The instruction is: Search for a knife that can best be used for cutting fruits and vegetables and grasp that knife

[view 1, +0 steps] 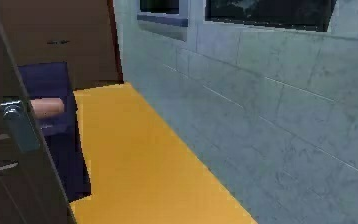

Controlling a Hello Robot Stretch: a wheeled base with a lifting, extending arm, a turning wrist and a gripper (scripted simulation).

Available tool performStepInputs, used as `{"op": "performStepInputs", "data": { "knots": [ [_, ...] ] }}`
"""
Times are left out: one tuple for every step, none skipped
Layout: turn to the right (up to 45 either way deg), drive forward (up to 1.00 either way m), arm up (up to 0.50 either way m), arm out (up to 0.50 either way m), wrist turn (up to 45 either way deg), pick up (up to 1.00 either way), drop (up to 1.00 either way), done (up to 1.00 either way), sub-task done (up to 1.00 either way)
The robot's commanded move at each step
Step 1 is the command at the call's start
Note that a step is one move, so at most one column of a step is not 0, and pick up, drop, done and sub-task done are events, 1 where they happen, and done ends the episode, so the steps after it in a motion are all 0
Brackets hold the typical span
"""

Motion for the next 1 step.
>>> {"op": "performStepInputs", "data": {
  "knots": [
    [45.0, 0.0, 0.0, 0.0, 0.0, 0.0, 0.0, 0.0, 0.0]
  ]
}}
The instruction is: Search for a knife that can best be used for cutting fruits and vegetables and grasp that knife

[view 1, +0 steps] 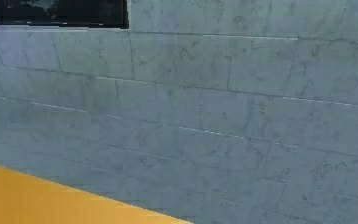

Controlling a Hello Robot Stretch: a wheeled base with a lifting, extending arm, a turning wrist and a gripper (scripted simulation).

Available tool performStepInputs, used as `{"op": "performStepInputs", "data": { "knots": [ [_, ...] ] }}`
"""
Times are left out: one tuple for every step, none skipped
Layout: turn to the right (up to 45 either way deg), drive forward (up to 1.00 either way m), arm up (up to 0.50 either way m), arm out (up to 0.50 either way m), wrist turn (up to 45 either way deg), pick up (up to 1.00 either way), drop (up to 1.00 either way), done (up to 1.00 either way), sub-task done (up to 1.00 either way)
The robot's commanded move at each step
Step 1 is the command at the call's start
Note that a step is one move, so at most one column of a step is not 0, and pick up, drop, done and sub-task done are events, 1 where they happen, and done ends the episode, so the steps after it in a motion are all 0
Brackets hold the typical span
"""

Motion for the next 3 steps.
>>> {"op": "performStepInputs", "data": {
  "knots": [
    [15.0, 0.0, 0.0, 0.0, 0.0, 0.0, 0.0, 0.0, 0.0],
    [0.0, 0.15, 0.0, 0.0, 0.0, 0.0, 0.0, 0.0, 0.0],
    [-45.0, 0.0, 0.0, 0.0, 0.0, 0.0, 0.0, 0.0, 0.0]
  ]
}}
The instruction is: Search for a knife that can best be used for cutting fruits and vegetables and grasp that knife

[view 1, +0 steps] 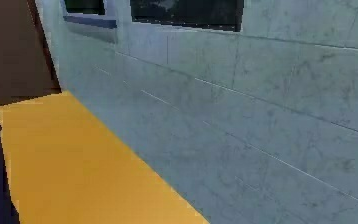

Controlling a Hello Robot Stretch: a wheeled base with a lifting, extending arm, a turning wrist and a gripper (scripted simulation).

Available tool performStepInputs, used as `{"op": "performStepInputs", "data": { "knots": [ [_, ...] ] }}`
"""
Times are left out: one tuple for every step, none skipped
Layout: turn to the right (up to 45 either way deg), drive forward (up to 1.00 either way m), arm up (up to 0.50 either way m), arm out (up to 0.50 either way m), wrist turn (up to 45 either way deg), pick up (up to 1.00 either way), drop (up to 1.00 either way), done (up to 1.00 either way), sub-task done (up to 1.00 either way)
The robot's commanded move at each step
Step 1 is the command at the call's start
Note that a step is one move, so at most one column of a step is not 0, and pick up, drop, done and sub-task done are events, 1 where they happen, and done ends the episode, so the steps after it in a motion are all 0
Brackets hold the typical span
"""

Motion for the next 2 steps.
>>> {"op": "performStepInputs", "data": {
  "knots": [
    [-45.0, 0.0, 0.0, 0.0, 0.0, 0.0, 0.0, 0.0, 0.0],
    [-45.0, 0.0, 0.0, 0.0, 0.0, 0.0, 0.0, 0.0, 0.0]
  ]
}}
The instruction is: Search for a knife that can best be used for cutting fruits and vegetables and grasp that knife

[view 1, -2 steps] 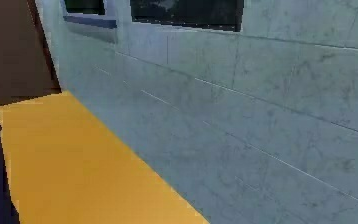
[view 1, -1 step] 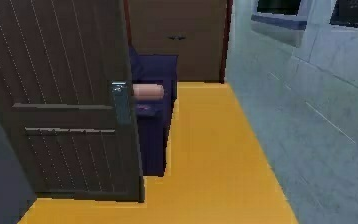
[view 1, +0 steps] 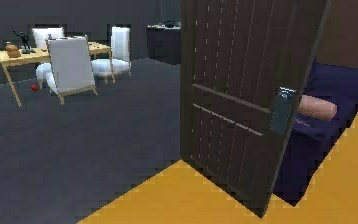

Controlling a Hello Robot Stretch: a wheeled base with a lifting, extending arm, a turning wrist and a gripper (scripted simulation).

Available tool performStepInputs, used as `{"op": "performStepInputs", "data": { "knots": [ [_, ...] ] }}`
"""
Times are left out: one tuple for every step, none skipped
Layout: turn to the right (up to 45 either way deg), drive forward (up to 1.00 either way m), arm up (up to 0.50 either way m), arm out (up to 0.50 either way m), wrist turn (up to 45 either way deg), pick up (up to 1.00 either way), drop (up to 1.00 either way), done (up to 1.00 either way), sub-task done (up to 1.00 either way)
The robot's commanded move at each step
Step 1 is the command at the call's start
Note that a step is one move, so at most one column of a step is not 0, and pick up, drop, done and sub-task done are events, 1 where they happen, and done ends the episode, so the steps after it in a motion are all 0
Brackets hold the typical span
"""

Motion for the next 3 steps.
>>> {"op": "performStepInputs", "data": {
  "knots": [
    [-21.0, 0.0, 0.0, 0.0, 0.0, 0.0, 0.0, 0.0, 0.0],
    [0.0, 1.0, 0.0, 0.0, 0.0, 0.0, 0.0, 0.0, 0.0],
    [0.0, 0.6, 0.0, 0.0, 0.0, 0.0, 0.0, 0.0, 0.0]
  ]
}}
